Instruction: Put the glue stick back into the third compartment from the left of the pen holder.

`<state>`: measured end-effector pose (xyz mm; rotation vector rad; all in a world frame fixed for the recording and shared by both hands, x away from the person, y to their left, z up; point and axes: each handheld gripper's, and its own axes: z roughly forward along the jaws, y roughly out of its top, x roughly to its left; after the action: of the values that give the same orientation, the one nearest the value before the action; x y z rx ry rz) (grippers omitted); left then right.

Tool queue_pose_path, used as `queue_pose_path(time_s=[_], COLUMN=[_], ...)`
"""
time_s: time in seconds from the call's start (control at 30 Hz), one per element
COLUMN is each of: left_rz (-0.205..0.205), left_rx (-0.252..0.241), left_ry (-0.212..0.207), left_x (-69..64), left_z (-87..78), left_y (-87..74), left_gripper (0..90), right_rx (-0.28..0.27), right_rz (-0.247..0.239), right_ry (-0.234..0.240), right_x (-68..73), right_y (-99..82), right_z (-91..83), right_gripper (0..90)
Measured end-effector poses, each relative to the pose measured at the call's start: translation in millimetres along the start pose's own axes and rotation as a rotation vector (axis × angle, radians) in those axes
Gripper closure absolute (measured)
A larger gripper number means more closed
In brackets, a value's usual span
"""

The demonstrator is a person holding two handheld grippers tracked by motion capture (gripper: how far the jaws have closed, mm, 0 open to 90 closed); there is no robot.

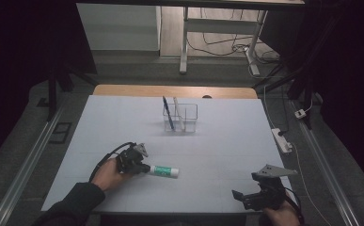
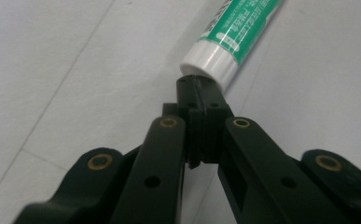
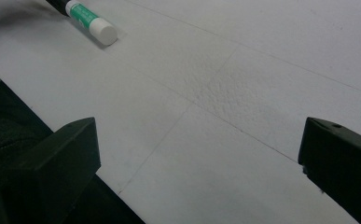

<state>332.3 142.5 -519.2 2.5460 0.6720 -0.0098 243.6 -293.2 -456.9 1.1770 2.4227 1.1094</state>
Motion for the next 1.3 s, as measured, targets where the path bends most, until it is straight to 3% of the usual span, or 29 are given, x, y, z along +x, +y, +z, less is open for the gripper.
queue_pose_path(time_s=[0.43, 0.87, 1.13, 1.3], left_rz=[0.017, -0.013, -0.022, -0.032], left_rx=[0.028, 0.058, 0.055, 0.033], left_ry=[-0.040, -0.085, -0.073, -0.043], left_x=[-16.4, -39.4, -39.2, -37.9], left_z=[2.4, 5.6, 3.2, -8.2], left_y=[2.8, 6.3, 5.0, -0.6], left_gripper=[89.0, 88.9, 88.0, 76.9], right_rx=[-0.003, -0.004, -0.004, -0.006], right_rz=[-0.006, -0.010, -0.009, -0.010], right_ry=[0.003, 0.001, 0.000, 0.000], right_x=[0.1, 0.3, 0.6, 0.3], right_y=[-0.1, 0.0, 0.1, -0.1], right_z=[-0.2, -0.1, 0.0, -0.4], right_gripper=[0.0, 0.0, 0.0, 0.0])
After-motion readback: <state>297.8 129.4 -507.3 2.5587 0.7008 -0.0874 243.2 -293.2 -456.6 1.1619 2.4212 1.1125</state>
